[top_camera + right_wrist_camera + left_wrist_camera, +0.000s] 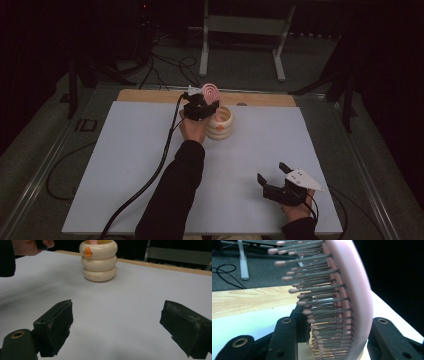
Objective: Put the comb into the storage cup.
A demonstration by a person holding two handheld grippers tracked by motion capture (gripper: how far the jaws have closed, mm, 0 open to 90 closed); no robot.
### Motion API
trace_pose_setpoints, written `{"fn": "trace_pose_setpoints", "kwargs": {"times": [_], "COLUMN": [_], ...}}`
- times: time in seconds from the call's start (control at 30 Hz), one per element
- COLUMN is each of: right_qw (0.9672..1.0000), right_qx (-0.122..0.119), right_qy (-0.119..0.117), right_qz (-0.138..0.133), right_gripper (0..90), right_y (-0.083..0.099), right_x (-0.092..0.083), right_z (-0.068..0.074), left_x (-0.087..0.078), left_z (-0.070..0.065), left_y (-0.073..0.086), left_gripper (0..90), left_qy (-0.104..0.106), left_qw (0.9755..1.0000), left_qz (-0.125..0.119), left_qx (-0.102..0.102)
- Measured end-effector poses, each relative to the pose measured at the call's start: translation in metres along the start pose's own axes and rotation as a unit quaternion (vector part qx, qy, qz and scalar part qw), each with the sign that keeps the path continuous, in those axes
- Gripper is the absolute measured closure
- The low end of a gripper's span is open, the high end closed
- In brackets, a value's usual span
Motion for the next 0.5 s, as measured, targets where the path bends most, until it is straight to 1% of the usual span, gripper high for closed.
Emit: {"fn": "trace_pose_setpoints", "kwargs": {"times": [0.13,0.27,0.33,0.5], "right_qw": [1.0000,1.0000,1.0000,1.0000], "right_qx": [0.000,0.000,0.000,-0.001], "right_qy": [0.000,-0.001,-0.001,-0.001], "right_qz": [0.000,0.001,0.000,0.001], "right_gripper": [10.6,10.6,10.6,10.6], "right_y": [0.0000,0.0002,0.0001,0.0005], "right_x": [0.0001,0.0000,0.0002,0.0005], "right_z": [0.0000,0.0003,0.0003,0.0006], "left_x": [0.0000,-0.0004,-0.0009,-0.0014], "left_z": [0.0005,0.0037,0.0059,0.0067], "left_y": [0.0011,0.0047,0.0061,0.0069], "left_gripper": [57.3,56.1,55.9,55.8], "left_qy": [-0.001,-0.006,-0.007,-0.007], "left_qw": [1.0000,0.9999,0.9999,0.9999], "left_qz": [0.000,-0.002,0.000,0.001], "left_qx": [0.000,-0.009,-0.009,-0.008]}}
Point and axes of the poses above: each handheld gripper's, and its own axes: x roughly forward along the jaws, y roughly out of its underside, z roughly to its left, the point moved 10 cm from there along x, roughly forward along the jaws, and after that the axes turned 11 degrees about x, right-handed, at the moved point
